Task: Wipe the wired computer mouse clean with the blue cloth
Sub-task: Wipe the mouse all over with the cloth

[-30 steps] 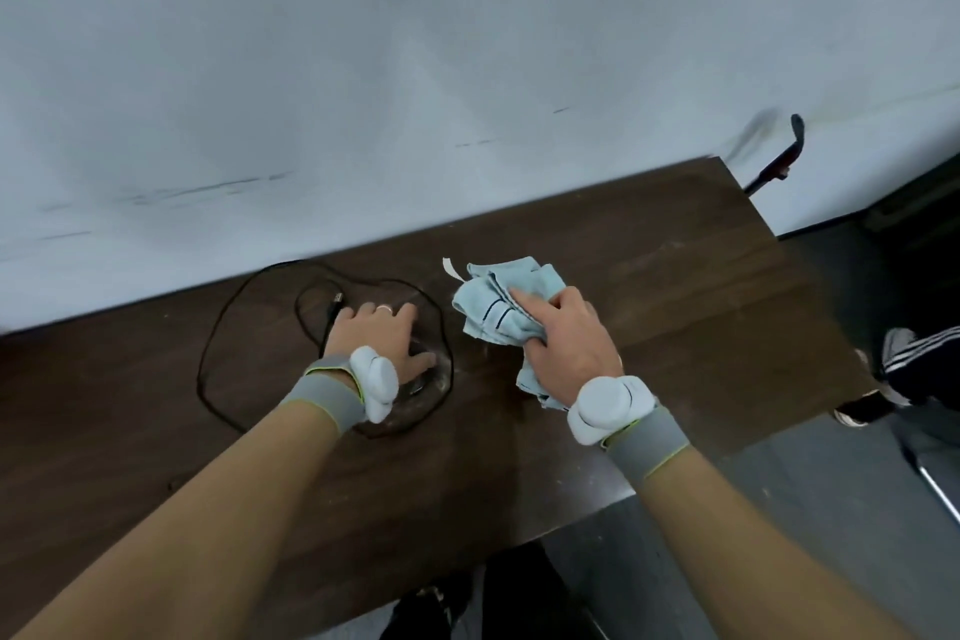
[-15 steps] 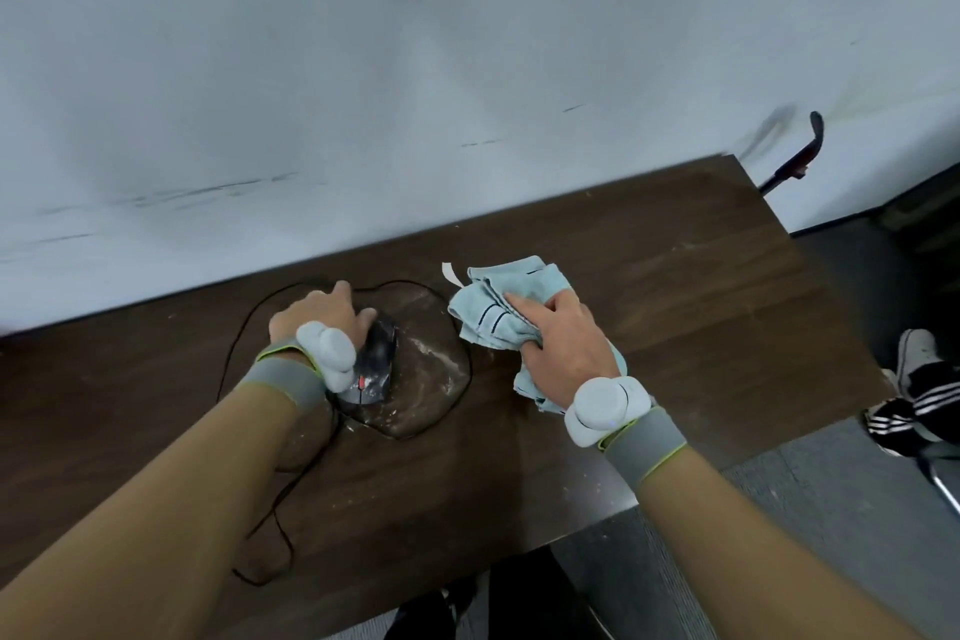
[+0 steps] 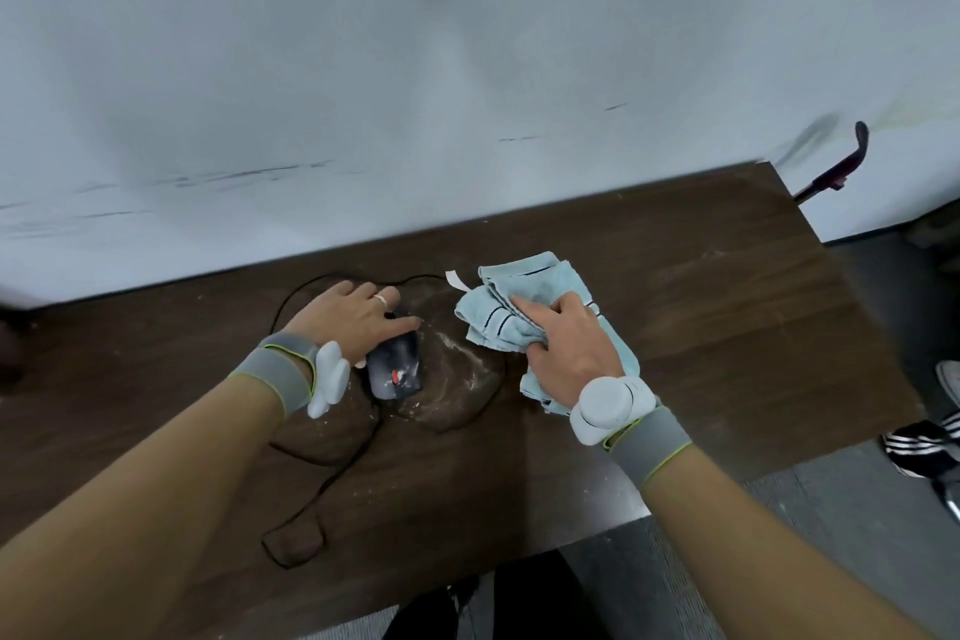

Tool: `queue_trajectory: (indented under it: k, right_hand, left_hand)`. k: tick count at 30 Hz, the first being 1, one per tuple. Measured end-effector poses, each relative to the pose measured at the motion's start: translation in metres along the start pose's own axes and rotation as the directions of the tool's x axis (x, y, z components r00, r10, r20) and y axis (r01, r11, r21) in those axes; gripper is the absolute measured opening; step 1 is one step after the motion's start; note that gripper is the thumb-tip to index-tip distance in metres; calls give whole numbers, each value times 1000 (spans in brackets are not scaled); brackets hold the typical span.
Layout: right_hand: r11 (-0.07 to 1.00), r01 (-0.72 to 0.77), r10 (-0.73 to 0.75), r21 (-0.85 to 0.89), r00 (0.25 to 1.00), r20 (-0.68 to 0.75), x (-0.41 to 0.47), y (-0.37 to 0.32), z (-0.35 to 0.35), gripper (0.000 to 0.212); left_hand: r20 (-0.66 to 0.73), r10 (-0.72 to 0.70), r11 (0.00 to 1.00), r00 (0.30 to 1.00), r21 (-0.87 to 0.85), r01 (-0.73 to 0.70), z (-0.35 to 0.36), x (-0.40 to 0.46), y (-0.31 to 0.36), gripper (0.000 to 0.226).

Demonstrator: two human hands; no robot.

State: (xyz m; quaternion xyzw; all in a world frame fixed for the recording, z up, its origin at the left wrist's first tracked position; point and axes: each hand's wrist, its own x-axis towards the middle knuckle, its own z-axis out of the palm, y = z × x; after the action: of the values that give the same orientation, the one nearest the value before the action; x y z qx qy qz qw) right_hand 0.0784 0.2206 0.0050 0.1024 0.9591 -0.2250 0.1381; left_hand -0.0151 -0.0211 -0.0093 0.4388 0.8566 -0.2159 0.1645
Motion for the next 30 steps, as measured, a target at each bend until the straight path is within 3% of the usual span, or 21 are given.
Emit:
queue_trajectory:
  k: [4,8,11,14,18,22,26,30]
  right_hand:
    - [999,30,-29,43,999,-16,0,-9,5,54]
    - [988,127,-130,82,991,31,1,-31,25,57]
    - [977,213,-209,-19,970,122,-1,-46,54,63]
    - [970,186,-163,-159,975,148,1,-42,69,63]
    - [913,192,-135,-360,975,177,19,-32,49,52]
    - [953,134,-144,-272,989,-16,22,-32,32,47]
    - [924,290,-267,-251,956,120,-6,-48,61,63]
    - [908,161,-105,-387,981,161,1,-27,58,61]
  left_hand:
    - [21,-130,973,991,-190,132,14,-3,6,79]
    - [-79,-228,924,970,-332,190,24,-5,21,74]
    - [-95,-280,889,955,-402,221,28,-6,28,73]
    - [-117,-315,842,942,-494,220,35,-8,29,77]
    - [-109,-331,828,937,-510,233,37,-11,28,78]
    - [-103,-349,825,931,-506,253,36,-8,32,76]
    - [-139,-384,825,913,-495,272,36,-8,35,69]
    - [-133,-382,818,915,-509,268,39,-9,34,77]
